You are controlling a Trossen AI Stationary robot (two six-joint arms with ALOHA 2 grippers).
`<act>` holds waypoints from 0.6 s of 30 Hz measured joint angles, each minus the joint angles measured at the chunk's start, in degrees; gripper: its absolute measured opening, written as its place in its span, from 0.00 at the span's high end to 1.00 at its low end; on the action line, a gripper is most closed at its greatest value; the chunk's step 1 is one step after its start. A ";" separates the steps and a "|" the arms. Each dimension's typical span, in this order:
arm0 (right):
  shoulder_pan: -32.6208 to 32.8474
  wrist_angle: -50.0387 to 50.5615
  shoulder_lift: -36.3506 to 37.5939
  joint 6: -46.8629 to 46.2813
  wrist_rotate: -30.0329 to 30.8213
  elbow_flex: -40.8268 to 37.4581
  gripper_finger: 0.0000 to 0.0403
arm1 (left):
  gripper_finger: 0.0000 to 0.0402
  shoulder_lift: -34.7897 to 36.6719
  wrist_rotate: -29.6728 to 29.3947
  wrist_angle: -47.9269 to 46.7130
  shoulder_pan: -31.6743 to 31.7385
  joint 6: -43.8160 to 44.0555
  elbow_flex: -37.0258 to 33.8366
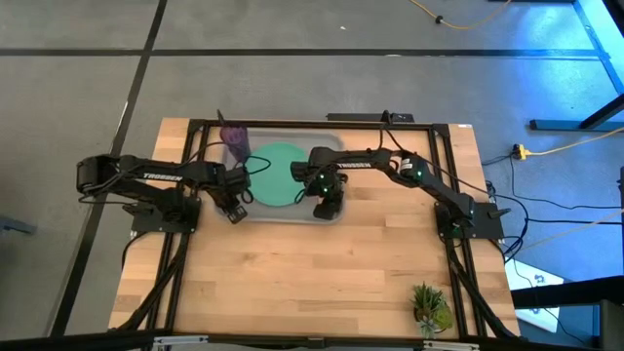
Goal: Pick and place plate/cup/fork/spoon on tray
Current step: Adjust the gray tray
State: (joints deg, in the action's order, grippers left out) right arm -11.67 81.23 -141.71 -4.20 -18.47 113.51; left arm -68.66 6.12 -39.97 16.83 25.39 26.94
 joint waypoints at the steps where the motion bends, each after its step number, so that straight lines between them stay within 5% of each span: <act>1: 0.12 0.00 -0.02 0.06 -0.08 -0.05 1.00 | 1.00 0.00 0.03 0.48 -0.26 0.26 0.00; 18: 0.38 2.59 -0.22 3.23 -0.08 -0.26 1.00 | 1.00 -0.04 1.83 3.68 -10.93 10.34 0.00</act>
State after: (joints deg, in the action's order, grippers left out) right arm -11.29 83.82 -141.93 -0.97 -18.55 113.25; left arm -68.71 7.95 -36.29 5.90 35.73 26.94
